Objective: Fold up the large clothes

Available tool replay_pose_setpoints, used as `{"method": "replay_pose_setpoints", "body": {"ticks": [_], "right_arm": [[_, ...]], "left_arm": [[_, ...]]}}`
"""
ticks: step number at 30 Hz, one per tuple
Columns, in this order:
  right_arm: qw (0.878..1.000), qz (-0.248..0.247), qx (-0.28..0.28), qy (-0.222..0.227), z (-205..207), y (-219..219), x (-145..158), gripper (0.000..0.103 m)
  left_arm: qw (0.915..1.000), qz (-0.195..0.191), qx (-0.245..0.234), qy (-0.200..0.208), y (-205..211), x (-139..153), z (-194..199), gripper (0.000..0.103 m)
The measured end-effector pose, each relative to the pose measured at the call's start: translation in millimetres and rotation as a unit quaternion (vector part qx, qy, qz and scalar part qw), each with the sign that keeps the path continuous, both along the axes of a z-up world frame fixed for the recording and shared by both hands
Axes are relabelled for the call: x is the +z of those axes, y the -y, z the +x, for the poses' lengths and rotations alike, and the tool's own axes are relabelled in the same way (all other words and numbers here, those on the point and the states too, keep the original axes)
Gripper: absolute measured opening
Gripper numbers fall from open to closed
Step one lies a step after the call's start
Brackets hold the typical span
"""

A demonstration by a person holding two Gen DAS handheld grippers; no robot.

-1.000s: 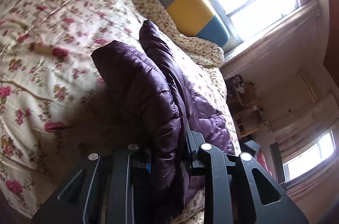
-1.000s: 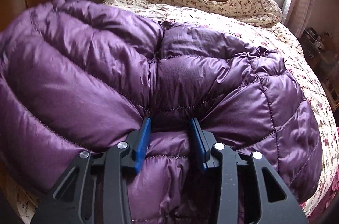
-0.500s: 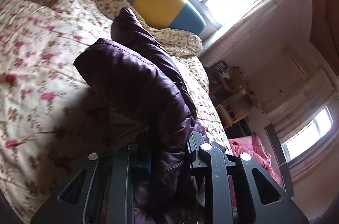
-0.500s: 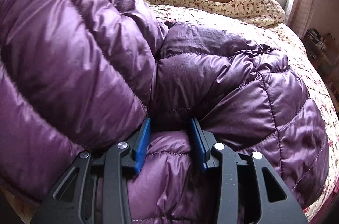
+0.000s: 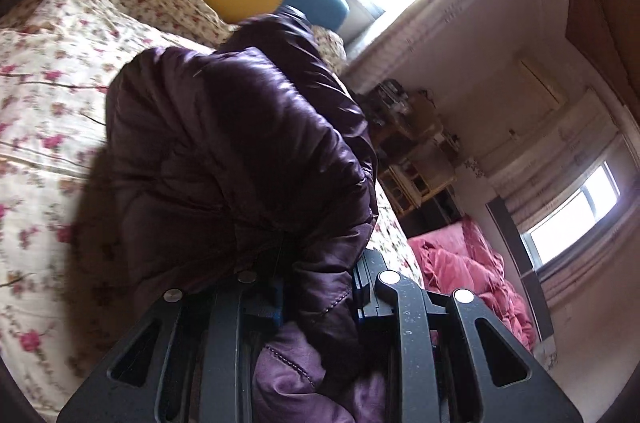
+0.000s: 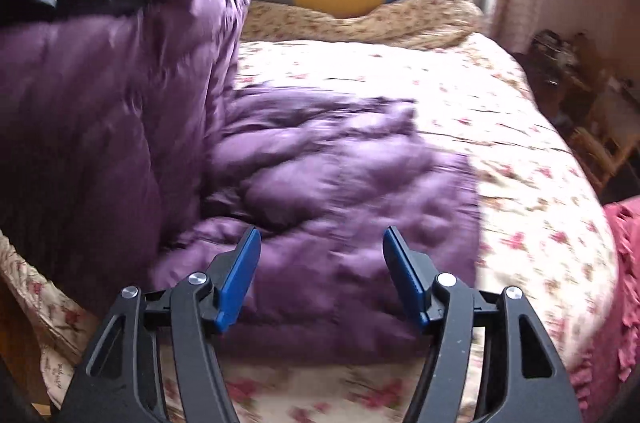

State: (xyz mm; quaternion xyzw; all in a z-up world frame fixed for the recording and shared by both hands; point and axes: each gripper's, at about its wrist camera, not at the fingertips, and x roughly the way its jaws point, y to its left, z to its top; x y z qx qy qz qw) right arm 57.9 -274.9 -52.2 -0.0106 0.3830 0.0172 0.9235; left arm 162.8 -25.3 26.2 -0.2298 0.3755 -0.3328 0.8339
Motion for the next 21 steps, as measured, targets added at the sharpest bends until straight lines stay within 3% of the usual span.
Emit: {"method": "replay_pose_setpoints", "body": {"ticks": [6, 13, 21], "right_arm": [[0.996, -0.014, -0.087, -0.013, -28, 59, 3, 0.070], [0.983, -0.004, -0.180, -0.043, -45, 112, -10, 0.071], [0.976, 0.011, -0.208, -0.061, -49, 133, -21, 0.072]], "left_arm": [[0.9989, 0.030, -0.028, -0.021, 57, -18, 17, 0.034], [0.9956, 0.072, -0.049, -0.035, 115, -45, 29, 0.046], [0.9869, 0.140, -0.078, -0.019, 163, -72, 36, 0.047]]}}
